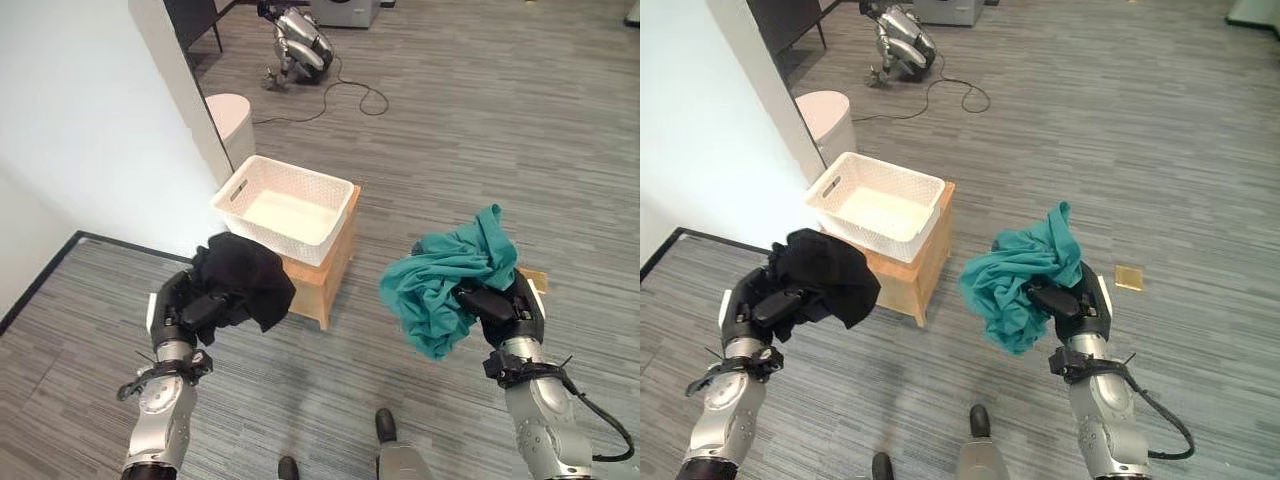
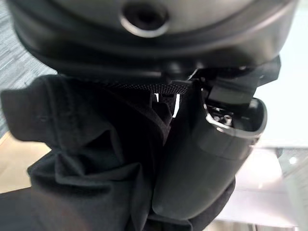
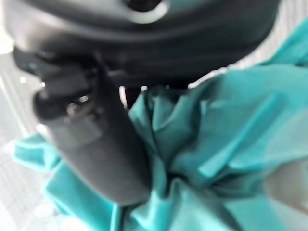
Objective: Pick up bed clothes into laundry basket.
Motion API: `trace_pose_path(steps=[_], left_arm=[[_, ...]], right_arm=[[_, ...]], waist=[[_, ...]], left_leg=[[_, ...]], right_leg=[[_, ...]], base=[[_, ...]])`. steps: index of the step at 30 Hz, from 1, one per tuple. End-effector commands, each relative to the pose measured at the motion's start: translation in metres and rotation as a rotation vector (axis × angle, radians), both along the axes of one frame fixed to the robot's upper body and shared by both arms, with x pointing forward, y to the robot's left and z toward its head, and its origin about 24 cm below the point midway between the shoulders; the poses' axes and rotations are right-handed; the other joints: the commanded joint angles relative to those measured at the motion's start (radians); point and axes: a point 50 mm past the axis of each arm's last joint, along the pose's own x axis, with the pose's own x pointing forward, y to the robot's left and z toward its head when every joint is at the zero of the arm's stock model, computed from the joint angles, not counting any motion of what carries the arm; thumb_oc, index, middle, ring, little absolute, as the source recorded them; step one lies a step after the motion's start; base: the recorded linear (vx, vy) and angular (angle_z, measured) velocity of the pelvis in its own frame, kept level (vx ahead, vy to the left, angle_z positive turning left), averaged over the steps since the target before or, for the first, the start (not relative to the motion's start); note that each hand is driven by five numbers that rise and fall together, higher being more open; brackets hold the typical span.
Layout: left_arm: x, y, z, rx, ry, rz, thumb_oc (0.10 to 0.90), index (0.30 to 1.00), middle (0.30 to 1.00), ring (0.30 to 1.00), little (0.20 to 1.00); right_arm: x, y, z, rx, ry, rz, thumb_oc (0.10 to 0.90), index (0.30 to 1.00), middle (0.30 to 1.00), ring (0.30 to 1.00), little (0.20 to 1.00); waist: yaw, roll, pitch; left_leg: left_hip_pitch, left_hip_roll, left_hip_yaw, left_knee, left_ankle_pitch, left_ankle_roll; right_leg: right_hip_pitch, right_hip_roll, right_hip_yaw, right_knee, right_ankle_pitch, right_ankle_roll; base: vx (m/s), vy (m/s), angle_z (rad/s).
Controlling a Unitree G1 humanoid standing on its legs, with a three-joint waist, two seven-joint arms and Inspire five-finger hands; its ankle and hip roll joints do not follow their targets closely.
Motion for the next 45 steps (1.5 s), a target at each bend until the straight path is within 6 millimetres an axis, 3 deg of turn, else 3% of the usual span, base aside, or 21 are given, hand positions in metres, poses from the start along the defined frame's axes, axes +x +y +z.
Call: trace_pose_path(steps=[1,2,3,4,5,6,7,9,10,11,15,21,24,28,31,35,37,38,39,40,45], left_arm=[[0.018,0.022,0.086,0.104,-0.412,0.029,0.400,0.300,0.300,0.300,0.300],[0.018,0.022,0.086,0.088,-0.417,0.029,0.400,0.300,0.300,0.300,0.300],[0.018,0.022,0.086,0.087,-0.417,0.029,0.400,0.300,0.300,0.300,0.300],[0.018,0.020,0.092,0.067,-0.448,0.010,0.400,0.300,0.300,0.300,0.300],[0.017,0.020,0.092,0.059,-0.448,0.002,0.400,0.300,0.300,0.300,0.300],[0.017,0.020,0.092,0.058,-0.449,0.001,0.400,0.300,0.300,0.300,0.300],[0.019,0.019,0.090,0.049,-0.436,-0.013,0.400,0.300,0.300,0.300,0.300],[0.020,0.018,0.087,0.037,-0.422,-0.017,0.400,0.300,0.300,0.300,0.300],[0.023,0.015,0.085,0.040,-0.401,-0.032,0.400,0.300,0.300,0.300,0.300],[0.023,0.015,0.085,0.039,-0.401,-0.032,0.400,0.300,0.300,0.300,0.300],[0.029,0.015,0.091,0.090,-0.399,-0.065,0.400,0.300,0.300,0.300,0.300],[0.038,0.013,0.102,0.108,-0.430,-0.066,0.400,0.300,0.300,0.300,0.300],[0.042,0.012,0.106,0.131,-0.439,-0.075,0.400,0.300,0.300,0.300,0.300],[0.043,0.015,0.108,0.145,-0.442,-0.059,0.400,0.300,0.300,0.300,0.300],[0.042,0.018,0.105,0.123,-0.436,-0.048,0.400,0.300,0.300,0.300,0.300],[0.041,0.019,0.102,0.108,-0.426,-0.042,0.400,0.300,0.300,0.300,0.300],[0.042,0.019,0.106,0.115,-0.439,-0.040,0.400,0.300,0.300,0.300,0.300],[0.024,0.042,0.076,0.058,-0.307,0.046,0.400,0.300,0.300,0.300,0.300],[0.024,0.042,0.076,0.058,-0.307,0.045,0.400,0.300,0.300,0.300,0.300],[0.025,0.043,0.079,0.066,-0.314,0.048,0.400,0.300,0.300,0.300,0.300],[0.030,0.043,0.098,0.130,-0.371,0.038,0.400,0.300,0.300,0.300,0.300]], right_arm=[[0.014,-0.008,0.085,-0.138,-0.368,0.013,0.400,0.300,0.300,0.300,0.300],[0.016,-0.011,0.090,-0.161,-0.370,0.017,0.400,0.300,0.300,0.300,0.300],[0.016,-0.011,0.090,-0.161,-0.370,0.016,0.400,0.300,0.300,0.300,0.300],[0.017,-0.022,0.102,-0.216,-0.377,-0.004,0.400,0.300,0.300,0.300,0.300],[0.018,-0.028,0.106,-0.243,-0.368,-0.016,0.400,0.300,0.300,0.300,0.300],[0.018,-0.029,0.106,-0.243,-0.369,-0.016,0.400,0.300,0.300,0.300,0.300],[0.020,-0.045,0.110,-0.285,-0.325,-0.063,0.400,0.300,0.300,0.300,0.300],[0.019,-0.052,0.110,-0.294,-0.300,-0.077,0.400,0.300,0.300,0.300,0.300],[0.020,-0.061,0.112,-0.296,-0.280,-0.098,0.400,0.300,0.300,0.300,0.300],[0.020,-0.061,0.112,-0.297,-0.279,-0.098,0.400,0.300,0.300,0.300,0.300],[0.024,-0.061,0.121,-0.377,-0.268,-0.083,0.400,0.300,0.300,0.300,0.300],[0.027,-0.055,0.117,-0.351,-0.284,-0.094,0.400,0.300,0.300,0.300,0.300],[0.023,-0.056,0.108,-0.361,-0.270,-0.117,0.400,0.300,0.300,0.300,0.300],[0.018,-0.057,0.106,-0.378,-0.285,-0.158,0.400,0.300,0.300,0.300,0.300],[0.011,-0.056,0.096,-0.345,-0.270,-0.160,0.400,0.300,0.300,0.300,0.300],[0.008,-0.058,0.095,-0.361,-0.258,-0.171,0.400,0.300,0.300,0.300,0.300],[0.002,-0.060,0.094,-0.378,-0.251,-0.181,0.400,0.300,0.300,0.300,0.300],[-0.033,-0.064,0.013,-0.039,-0.097,-0.375,0.400,0.300,0.300,0.300,0.300],[-0.033,-0.064,0.013,-0.040,-0.097,-0.377,0.400,0.300,0.300,0.300,0.300],[-0.030,-0.062,0.017,-0.043,-0.112,-0.369,0.400,0.300,0.300,0.300,0.300],[-0.021,-0.066,0.031,-0.033,-0.177,-0.383,0.400,0.300,0.300,0.300,0.300]], waist=[[0.005,-0.079,-0.064],[0.011,-0.085,-0.057],[0.007,-0.081,-0.058],[0.033,-0.114,-0.039],[0.044,-0.132,-0.031],[0.043,-0.130,-0.029],[0.051,-0.143,-0.027],[0.054,-0.141,-0.025],[0.060,-0.129,-0.035],[0.059,-0.130,-0.037],[0.071,-0.100,-0.051],[0.042,-0.083,-0.064],[0.011,-0.070,-0.054],[0.020,-0.074,-0.062],[0.005,-0.073,-0.089],[-0.001,-0.072,-0.095],[-0.018,-0.070,-0.094],[0.010,-0.133,-0.060],[0.012,-0.134,-0.064],[0.012,-0.128,-0.066],[0.011,-0.114,-0.088]], left_leg=[[0.024,0.000,-0.027,0.223,-0.039,-0.048],[-0.023,0.007,-0.052,0.316,0.021,-0.055],[-0.027,0.011,-0.059,0.326,0.010,-0.056],[-0.107,0.023,-0.062,0.489,0.081,-0.061],[-0.145,0.032,-0.052,0.556,0.089,-0.062],[-0.150,0.034,-0.054,0.566,0.085,-0.062],[-0.184,0.056,-0.004,0.583,0.086,-0.062],[-0.195,0.061,0.011,0.544,0.091,-0.062],[-0.215,0.057,0.039,0.417,0.065,-0.056],[-0.209,0.052,0.041,0.405,0.067,-0.054],[-0.213,-0.008,0.033,0.144,0.054,-0.043],[-0.092,-0.050,0.047,0.030,-0.006,-0.001],[-0.038,-0.048,0.056,-0.026,-0.013,0.018],[-0.021,-0.060,0.079,-0.064,-0.021,0.012],[-0.011,-0.062,0.095,-0.071,-0.021,0.012],[0.002,-0.062,0.105,-0.076,-0.022,0.012],[0.005,-0.056,0.101,-0.077,-0.023,0.009],[-0.135,0.188,0.402,0.198,0.043,-0.059],[-0.125,0.177,0.384,0.189,0.028,-0.073],[-0.124,0.159,0.378,0.151,0.032,-0.049],[-0.094,0.096,0.314,0.062,0.025,-0.036]], right_leg=[[-0.018,-0.034,0.109,-0.030,0.033,0.060],[0.002,-0.026,0.099,-0.029,0.021,0.037],[0.006,-0.025,0.092,-0.028,0.013,0.037],[0.059,-0.024,0.072,-0.046,0.000,0.000],[0.089,-0.020,0.068,-0.059,-0.010,-0.021],[0.090,-0.018,0.066,-0.060,-0.009,-0.021],[0.132,-0.008,0.048,-0.074,-0.028,-0.043],[0.151,-0.004,0.033,-0.082,-0.033,-0.046],[0.171,0.004,0.010,-0.097,-0.042,-0.039],[0.174,0.000,0.009,-0.100,-0.043,-0.037],[0.190,0.029,-0.016,-0.094,-0.082,-0.019],[0.161,0.018,-0.030,0.026,-0.097,0.014],[0.056,0.031,0.023,0.171,-0.083,0.046],[0.031,0.005,0.013,0.043,-0.055,0.047],[0.084,0.004,0.024,-0.054,-0.043,0.047],[0.110,0.007,0.024,-0.071,-0.047,0.041],[0.115,0.019,0.027,-0.068,-0.057,0.032],[0.245,0.030,-0.108,-0.149,-0.106,-0.015],[0.252,0.024,-0.100,-0.150,-0.118,-0.010],[0.241,0.022,-0.113,-0.147,-0.106,-0.005],[0.242,-0.004,-0.163,-0.137,-0.098,0.023]], base=[[0.12,-0.375,0.16],[0.11,-0.378,0.20],[0.13,-0.439,0.33],[0.14,-0.463,0.45],[0.11,-0.465,0.53],[0.14,-0.374,0.40],[0.15,-0.273,0.39],[0.18,-0.195,0.38],[0.16,-0.051,0.38],[0.21,-0.060,0.53],[0.19,-0.026,0.37],[0.15,0.087,-0.10],[0.06,0.051,-0.06],[0.02,-0.030,-0.18],[0.07,-0.034,-0.11],[0.04,-0.039,-0.11],[0.00,-0.078,-0.04],[0.05,-0.028,0.00],[-0.02,0.033,0.01],[0.00,0.109,0.00],[-0.01,0.124,0.36]])
